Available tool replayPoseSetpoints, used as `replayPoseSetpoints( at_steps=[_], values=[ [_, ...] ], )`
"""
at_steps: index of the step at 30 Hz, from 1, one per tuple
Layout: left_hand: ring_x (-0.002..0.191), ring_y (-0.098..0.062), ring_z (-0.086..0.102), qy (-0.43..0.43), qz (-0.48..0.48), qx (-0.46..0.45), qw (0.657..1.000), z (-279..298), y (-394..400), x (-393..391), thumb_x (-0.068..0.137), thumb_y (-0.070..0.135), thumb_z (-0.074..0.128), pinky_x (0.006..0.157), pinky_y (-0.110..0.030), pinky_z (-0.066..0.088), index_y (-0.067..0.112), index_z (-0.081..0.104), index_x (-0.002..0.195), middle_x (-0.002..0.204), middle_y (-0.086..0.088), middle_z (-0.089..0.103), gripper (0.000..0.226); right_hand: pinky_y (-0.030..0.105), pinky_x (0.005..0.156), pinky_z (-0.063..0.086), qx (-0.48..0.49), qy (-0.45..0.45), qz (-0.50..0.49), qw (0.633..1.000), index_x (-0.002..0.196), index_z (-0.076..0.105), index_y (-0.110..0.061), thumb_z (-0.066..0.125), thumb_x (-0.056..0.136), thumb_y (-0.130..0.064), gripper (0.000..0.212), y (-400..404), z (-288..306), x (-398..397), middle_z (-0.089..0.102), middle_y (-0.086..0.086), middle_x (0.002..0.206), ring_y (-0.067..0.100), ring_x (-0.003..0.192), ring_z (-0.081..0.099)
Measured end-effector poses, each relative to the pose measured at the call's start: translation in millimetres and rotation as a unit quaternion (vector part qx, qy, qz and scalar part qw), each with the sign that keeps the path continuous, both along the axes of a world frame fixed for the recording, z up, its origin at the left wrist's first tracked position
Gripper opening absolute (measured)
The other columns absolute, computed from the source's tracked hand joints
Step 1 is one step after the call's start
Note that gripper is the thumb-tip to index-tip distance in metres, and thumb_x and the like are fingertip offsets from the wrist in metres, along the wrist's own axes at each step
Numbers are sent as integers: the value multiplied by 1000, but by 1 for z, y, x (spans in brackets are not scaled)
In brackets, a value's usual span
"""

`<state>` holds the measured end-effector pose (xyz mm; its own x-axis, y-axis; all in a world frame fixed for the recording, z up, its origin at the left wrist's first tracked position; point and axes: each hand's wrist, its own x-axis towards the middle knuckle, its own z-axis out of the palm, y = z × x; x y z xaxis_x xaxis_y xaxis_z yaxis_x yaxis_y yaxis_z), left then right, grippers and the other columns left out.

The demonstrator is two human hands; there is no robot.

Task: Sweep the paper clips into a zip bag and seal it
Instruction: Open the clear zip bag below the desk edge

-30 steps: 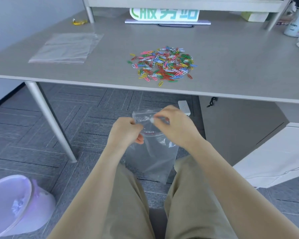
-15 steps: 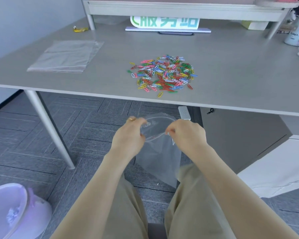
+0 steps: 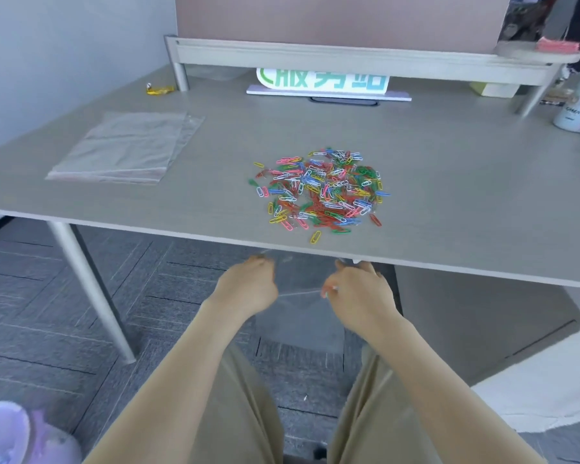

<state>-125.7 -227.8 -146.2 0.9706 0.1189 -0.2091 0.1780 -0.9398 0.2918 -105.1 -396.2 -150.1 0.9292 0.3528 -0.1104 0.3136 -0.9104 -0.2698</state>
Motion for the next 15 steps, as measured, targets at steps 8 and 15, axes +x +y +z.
replayPoseSetpoints(
  at_steps=[8, 15],
  values=[
    [102, -19, 55, -78, -101, -174, 976, 10, -20, -32, 88, 34, 50, 76, -27, 37, 17, 55, 108, 114, -1, 60, 27, 35, 84, 39, 115, -64, -57, 990, 98, 66, -12, 42, 89, -11, 26, -2, 4, -16, 59, 7, 108, 29, 115, 39],
    [76, -18, 51, -209, 1, -251, 945, -6, -36, -37, 85, 14, 56, 59, -15, 33, 7, 68, 82, 80, -7, 59, 14, 30, 81, 43, 215, -104, -14, 971, 104, 62, -13, 40, 87, -3, 30, -18, 12, -28, 63, 2, 113, 21, 105, 54]
  ],
)
